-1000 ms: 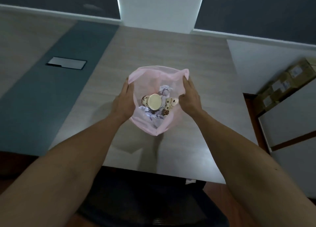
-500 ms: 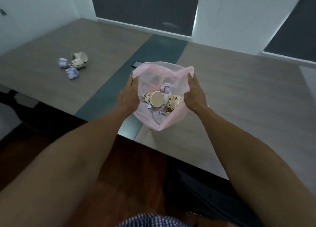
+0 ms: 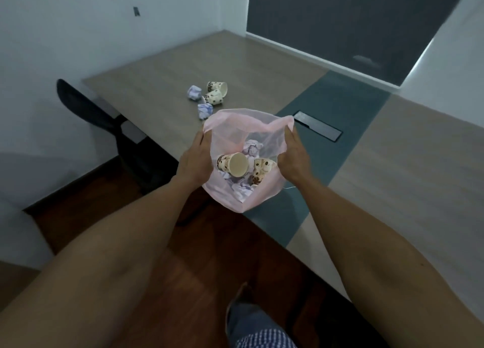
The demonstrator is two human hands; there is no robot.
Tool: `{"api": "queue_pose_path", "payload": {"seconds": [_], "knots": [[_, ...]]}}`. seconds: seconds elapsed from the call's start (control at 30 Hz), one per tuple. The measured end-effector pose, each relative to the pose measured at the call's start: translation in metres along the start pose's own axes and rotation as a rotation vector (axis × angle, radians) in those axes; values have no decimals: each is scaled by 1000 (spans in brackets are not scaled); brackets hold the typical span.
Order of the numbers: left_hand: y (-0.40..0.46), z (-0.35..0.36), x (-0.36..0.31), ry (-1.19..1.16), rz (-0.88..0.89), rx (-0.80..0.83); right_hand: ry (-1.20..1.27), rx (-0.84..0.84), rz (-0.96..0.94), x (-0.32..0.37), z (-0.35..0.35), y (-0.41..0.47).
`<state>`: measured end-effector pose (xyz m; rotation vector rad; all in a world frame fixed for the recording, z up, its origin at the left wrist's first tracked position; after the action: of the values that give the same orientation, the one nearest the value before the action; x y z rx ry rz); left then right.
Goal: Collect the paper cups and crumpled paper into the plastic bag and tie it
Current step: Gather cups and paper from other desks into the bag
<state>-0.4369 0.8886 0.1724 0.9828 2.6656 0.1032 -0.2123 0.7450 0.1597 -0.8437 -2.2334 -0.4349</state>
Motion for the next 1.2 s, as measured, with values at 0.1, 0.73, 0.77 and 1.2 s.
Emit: {"api": "queue_pose_path", "payload": {"seconds": [0.1, 0.73, 0.77, 1.2], "knots": [[30, 6, 33, 15, -35, -3, 15, 34, -20, 14, 33, 36], [287, 60, 83, -105, 81, 77, -70, -66, 38, 37, 60, 255], [302, 66, 82, -107, 98, 96, -82, -88, 49, 37, 58, 261], [457, 127, 76, -302, 512, 365, -85, -376, 316, 41, 81, 302]]}}
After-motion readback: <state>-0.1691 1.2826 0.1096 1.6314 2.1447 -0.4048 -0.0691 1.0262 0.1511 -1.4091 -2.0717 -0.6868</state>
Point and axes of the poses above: each hand's wrist, its own y-axis towards the middle knuckle, its own z-axis out of the palm, x = y × z, the point moved 4 cm from there along y, towards the middle knuckle, and after that the axes turned 8 degrees about y, right-handed, at the moved point
